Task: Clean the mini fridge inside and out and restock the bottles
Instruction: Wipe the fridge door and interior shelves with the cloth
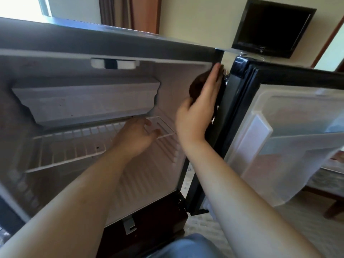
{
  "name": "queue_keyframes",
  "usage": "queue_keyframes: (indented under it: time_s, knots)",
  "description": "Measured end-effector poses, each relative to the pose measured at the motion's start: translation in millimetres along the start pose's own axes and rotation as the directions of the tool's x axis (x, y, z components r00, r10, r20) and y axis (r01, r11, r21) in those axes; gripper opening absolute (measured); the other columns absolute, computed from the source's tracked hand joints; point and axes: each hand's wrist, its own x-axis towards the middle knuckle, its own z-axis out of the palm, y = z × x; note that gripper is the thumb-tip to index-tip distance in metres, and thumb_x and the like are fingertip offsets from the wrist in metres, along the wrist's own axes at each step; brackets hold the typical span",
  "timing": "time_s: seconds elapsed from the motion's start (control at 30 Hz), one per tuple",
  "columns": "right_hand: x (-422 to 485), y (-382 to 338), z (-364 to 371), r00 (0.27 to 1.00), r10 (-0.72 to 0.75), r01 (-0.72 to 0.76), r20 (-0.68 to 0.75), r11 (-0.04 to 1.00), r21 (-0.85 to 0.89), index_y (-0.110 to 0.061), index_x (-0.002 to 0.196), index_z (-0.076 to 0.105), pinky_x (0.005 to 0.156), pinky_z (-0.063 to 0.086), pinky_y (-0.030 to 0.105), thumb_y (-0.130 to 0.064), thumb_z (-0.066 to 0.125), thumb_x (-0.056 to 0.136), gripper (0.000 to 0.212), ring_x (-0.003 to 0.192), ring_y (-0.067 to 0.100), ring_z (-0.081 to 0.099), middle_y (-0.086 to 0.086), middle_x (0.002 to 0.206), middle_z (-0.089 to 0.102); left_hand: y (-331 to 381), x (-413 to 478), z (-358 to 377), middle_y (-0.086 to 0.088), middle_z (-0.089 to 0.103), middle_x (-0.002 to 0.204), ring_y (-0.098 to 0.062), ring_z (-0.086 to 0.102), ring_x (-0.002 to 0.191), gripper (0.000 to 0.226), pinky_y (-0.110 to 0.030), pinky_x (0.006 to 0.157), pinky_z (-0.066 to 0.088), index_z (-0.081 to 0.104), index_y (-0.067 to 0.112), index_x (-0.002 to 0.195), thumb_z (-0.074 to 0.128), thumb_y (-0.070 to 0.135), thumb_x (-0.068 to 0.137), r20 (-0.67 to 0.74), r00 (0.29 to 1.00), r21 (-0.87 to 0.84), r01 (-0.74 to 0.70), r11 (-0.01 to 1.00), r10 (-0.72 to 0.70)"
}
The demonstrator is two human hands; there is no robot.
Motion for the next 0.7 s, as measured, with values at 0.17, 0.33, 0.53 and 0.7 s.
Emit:
queue_keyframes:
  time_s: [0.17,0.33,0.53,0.7]
  knots:
    - [0.6,22.2,-0.6,0.976,-0.211,0.214,0.047,0.974,-0.078,-0.008,0.15,0.025,0.12,0.018,0.037,0.019,0.038,0.078,0.078,0.147,0.018,0.011,0.012,0.157,0.019,0.5,-0.6,-0.1,-0.004,0.054,0.124,-0.021,0.052,0.109,0.041,-0.026,0.079,0.037,0.056,0.023,0.121,0.059,0.045,0.087,-0.017,1.0,-0.04,0.016,0.999,-0.017]
    - [-94.3,92.6,-21.3,0.94,-0.094,0.178,0.329,0.956,-0.235,-0.036,0.152,0.003,0.115,0.028,0.048,0.017,0.042,0.087,0.092,0.148,0.013,-0.001,-0.019,0.158,-0.01,1.4,-3.0,-1.1,-0.003,0.048,0.133,-0.021,0.046,0.121,0.046,-0.027,0.089,0.037,0.051,0.023,0.129,0.056,0.045,0.089,0.002,1.0,0.017,-0.005,1.0,0.005]
    - [-158.7,111.3,-50.5,0.903,-0.029,0.13,0.428,0.969,-0.208,-0.033,0.152,0.016,0.118,0.022,0.028,0.012,0.042,0.091,0.08,0.146,0.009,0.015,-0.014,0.159,0.01,0.8,-4.6,-1.0,-0.002,0.047,0.136,-0.021,0.043,0.124,0.046,-0.026,0.089,0.034,0.05,0.024,0.129,0.058,0.043,0.088,0.005,0.999,0.036,-0.045,0.998,0.045]
    - [-89.5,58.5,-16.5,0.862,-0.361,0.436,0.356,0.887,-0.154,0.007,0.14,0.038,0.117,0.024,0.042,-0.002,0.019,0.101,0.044,0.14,0.035,0.03,0.024,0.148,0.034,1.2,-4.0,1.3,-0.004,0.048,0.139,-0.021,0.042,0.128,0.053,-0.029,0.097,0.037,0.047,0.022,0.134,0.058,0.045,0.087,-0.034,0.998,0.037,-0.047,0.998,0.049]
